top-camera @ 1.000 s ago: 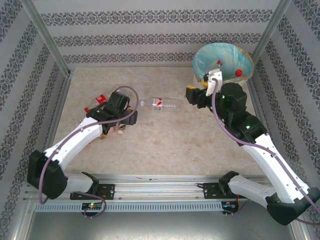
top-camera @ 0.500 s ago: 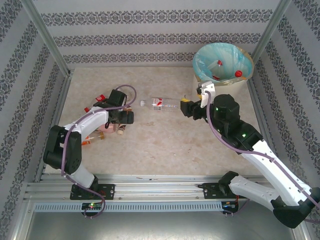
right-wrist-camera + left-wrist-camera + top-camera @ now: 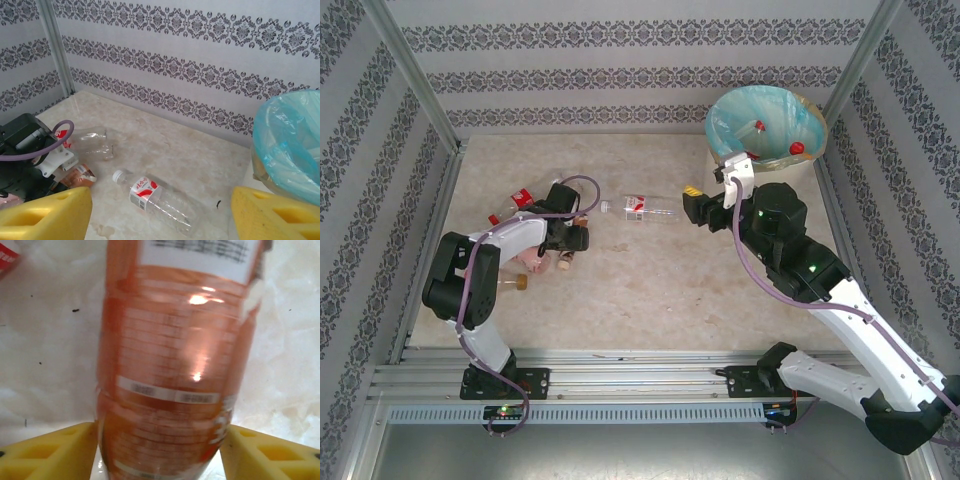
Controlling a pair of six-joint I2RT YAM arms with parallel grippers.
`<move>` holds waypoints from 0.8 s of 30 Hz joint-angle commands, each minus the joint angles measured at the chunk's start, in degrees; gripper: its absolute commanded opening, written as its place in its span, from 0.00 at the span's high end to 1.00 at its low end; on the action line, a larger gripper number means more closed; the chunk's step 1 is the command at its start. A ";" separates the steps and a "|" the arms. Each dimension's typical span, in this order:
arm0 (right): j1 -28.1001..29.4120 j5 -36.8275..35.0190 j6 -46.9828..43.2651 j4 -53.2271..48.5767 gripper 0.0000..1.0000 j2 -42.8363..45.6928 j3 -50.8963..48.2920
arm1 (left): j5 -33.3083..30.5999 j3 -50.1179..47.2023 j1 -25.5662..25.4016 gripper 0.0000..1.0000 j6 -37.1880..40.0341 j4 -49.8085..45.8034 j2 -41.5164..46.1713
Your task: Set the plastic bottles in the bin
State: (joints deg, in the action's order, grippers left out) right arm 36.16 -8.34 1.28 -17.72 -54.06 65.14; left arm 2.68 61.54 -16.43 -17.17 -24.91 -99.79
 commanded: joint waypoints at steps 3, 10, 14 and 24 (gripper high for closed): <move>0.11 -1.54 -0.58 1.38 0.26 0.90 0.75 | 1.00 0.18 0.16 0.46 -0.04 1.14 2.71; 0.11 -1.52 -0.06 1.18 0.27 1.68 0.29 | 0.93 -3.20 0.12 0.48 0.07 0.40 11.22; 0.31 -1.82 0.69 -0.07 0.27 2.88 0.74 | 0.73 -6.03 0.16 0.49 0.64 0.47 16.74; 0.31 -1.66 2.89 -0.41 0.27 4.38 -1.63 | 5.73 -8.87 -0.17 0.51 -0.67 2.57 26.71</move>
State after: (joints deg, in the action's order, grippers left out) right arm 36.16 -10.22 2.26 -18.15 -49.01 64.20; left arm 5.41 53.54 -16.43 -17.19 -24.73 -76.71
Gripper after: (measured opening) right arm 0.729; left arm 0.496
